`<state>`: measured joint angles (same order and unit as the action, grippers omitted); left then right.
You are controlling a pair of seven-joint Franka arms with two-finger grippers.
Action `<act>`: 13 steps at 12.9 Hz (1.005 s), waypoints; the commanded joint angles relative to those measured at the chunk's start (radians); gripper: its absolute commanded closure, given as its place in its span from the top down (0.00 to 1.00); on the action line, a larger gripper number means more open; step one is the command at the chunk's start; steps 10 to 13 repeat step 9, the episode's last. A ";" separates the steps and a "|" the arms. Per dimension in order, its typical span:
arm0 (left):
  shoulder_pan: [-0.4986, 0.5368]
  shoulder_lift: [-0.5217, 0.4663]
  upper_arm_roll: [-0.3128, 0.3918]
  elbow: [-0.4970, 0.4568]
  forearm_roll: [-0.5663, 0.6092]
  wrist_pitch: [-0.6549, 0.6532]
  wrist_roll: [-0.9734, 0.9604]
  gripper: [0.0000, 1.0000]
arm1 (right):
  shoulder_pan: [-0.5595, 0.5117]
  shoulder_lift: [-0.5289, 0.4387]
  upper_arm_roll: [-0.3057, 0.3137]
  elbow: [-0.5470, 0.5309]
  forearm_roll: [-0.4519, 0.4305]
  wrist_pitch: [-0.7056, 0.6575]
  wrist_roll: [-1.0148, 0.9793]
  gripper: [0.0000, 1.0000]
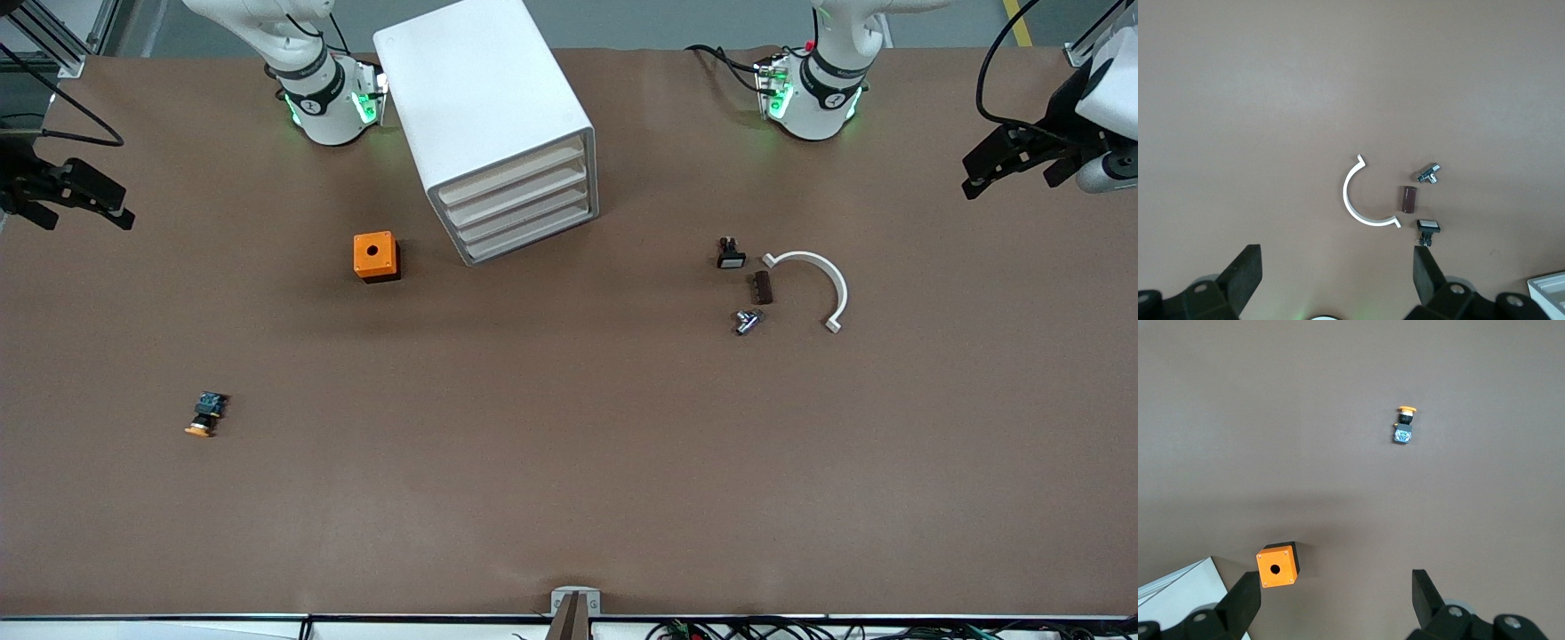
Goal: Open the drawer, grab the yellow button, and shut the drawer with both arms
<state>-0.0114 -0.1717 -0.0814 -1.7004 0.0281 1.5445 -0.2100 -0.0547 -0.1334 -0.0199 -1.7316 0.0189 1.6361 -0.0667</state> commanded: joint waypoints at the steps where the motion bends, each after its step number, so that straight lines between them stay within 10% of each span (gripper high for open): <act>1: 0.008 0.001 0.000 0.022 -0.017 -0.027 0.026 1.00 | -0.002 -0.028 -0.002 -0.026 -0.011 0.014 -0.022 1.00; 13: 0.005 0.006 0.000 0.025 -0.016 -0.035 0.024 1.00 | -0.001 -0.025 -0.002 -0.028 -0.031 0.024 -0.022 1.00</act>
